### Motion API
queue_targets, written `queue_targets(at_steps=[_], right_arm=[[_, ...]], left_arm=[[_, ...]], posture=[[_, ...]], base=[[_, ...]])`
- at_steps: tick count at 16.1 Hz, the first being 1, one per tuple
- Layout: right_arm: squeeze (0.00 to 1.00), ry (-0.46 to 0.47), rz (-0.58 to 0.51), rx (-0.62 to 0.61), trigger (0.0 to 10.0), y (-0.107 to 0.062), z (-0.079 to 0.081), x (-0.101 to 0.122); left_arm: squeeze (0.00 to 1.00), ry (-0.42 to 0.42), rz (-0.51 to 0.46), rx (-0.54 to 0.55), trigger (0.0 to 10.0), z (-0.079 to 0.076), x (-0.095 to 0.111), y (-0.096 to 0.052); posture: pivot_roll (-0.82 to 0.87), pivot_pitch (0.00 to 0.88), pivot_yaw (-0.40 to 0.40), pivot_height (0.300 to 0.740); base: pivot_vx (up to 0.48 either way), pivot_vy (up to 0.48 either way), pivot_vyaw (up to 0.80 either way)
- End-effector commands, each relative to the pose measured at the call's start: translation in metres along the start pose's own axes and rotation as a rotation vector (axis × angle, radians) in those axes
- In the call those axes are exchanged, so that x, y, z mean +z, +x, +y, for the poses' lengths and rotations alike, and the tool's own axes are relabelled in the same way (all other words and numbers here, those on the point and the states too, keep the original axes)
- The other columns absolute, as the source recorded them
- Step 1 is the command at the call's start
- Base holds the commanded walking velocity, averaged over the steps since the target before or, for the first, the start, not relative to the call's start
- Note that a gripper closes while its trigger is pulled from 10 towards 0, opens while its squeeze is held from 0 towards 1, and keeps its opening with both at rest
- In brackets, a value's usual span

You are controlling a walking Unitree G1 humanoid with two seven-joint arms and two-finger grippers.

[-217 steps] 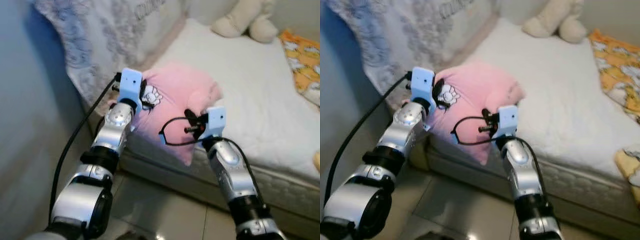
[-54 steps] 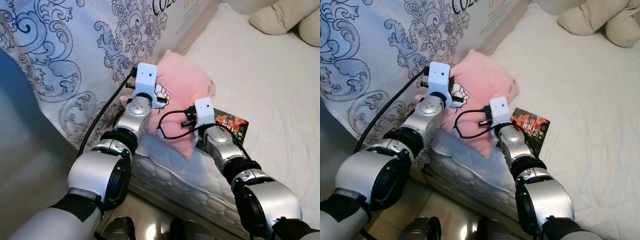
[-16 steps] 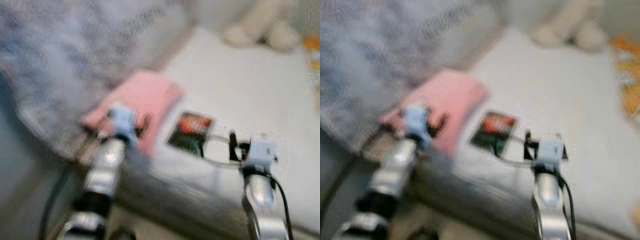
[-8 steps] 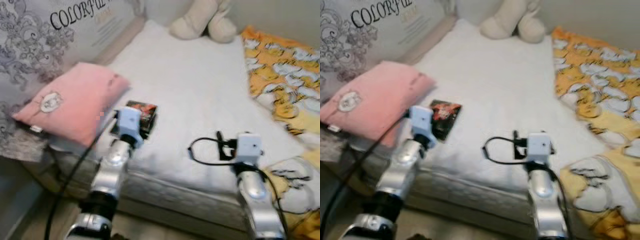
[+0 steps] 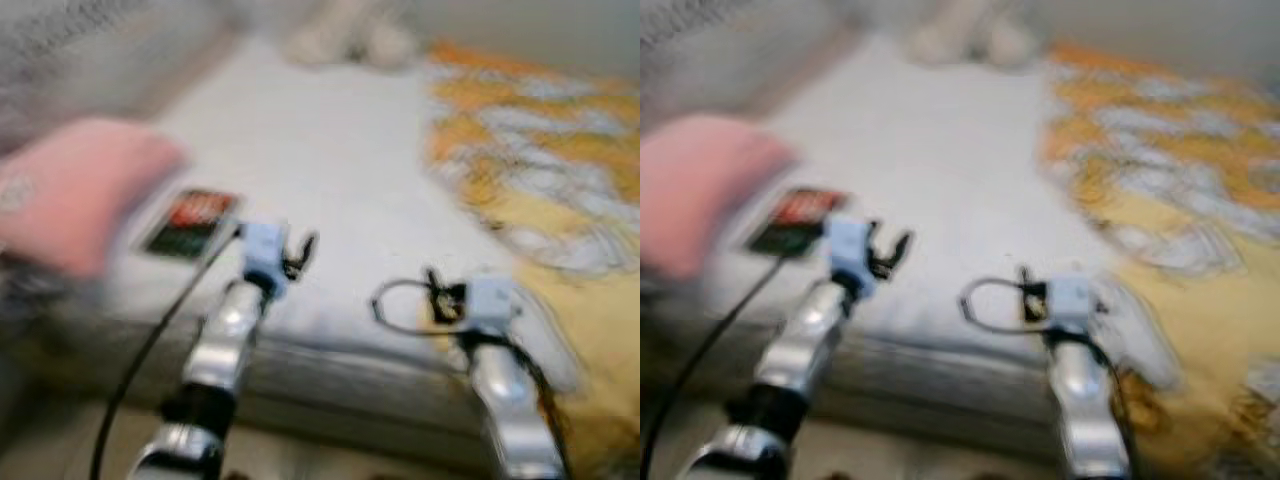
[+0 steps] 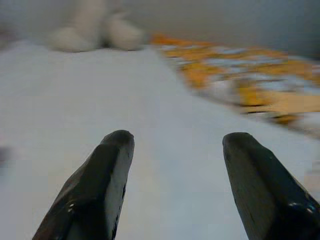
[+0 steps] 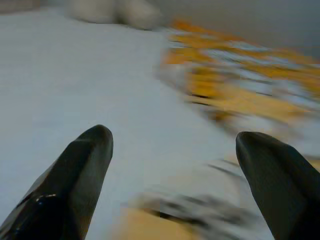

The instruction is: Clean up the room

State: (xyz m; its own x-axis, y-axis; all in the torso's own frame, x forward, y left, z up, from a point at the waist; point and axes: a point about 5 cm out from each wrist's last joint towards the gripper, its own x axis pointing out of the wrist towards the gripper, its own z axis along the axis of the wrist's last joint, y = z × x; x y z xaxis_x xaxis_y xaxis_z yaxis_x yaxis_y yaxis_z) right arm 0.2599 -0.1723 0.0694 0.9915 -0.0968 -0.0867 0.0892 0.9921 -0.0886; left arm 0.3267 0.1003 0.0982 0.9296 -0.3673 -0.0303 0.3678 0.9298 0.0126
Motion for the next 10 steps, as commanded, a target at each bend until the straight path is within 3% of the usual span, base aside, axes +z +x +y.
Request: queue_targets(at_steps=[1,3,6,9,10], right_arm=[[0.0,0.014,-0.019,0.008,10.0,0.0,0.005,0.003],[0.0,0.021,-0.024,-0.009,10.0,0.0,0.0,0.003],[0.0,0.025,-0.026,-0.022,10.0,-0.001,-0.005,0.001],[0.0,0.032,-0.023,-0.023,10.0,-0.002,-0.005,-0.001],[0.0,0.036,-0.026,-0.017,10.0,-0.002,-0.003,-0.001]], left_arm=[[0.0,0.021,0.028,0.068,10.0,0.015,-0.002,-0.001],[0.0,0.004,0.072,0.16,10.0,0.029,-0.009,-0.002],[0.0,0.065,0.152,0.226,10.0,0.036,-0.018,-0.001],[0.0,0.097,0.173,0.224,10.0,0.038,-0.02,0.004],[0.0,0.086,0.183,0.248,10.0,0.047,-0.018,0.006]], posture=[[-0.03,0.0,-0.01,0.74],[-0.03,0.0,-0.015,0.74],[-0.04,0.0,-0.017,0.74],[-0.04,0.0,-0.015,0.74],[-0.05,0.0,-0.011,0.74]], base=[[0.0,-0.45,-0.73],[0.0,-0.446,-0.73],[0.089,-0.215,-0.64],[0.0,0.0,0.0],[0.0,0.0,0.0]])
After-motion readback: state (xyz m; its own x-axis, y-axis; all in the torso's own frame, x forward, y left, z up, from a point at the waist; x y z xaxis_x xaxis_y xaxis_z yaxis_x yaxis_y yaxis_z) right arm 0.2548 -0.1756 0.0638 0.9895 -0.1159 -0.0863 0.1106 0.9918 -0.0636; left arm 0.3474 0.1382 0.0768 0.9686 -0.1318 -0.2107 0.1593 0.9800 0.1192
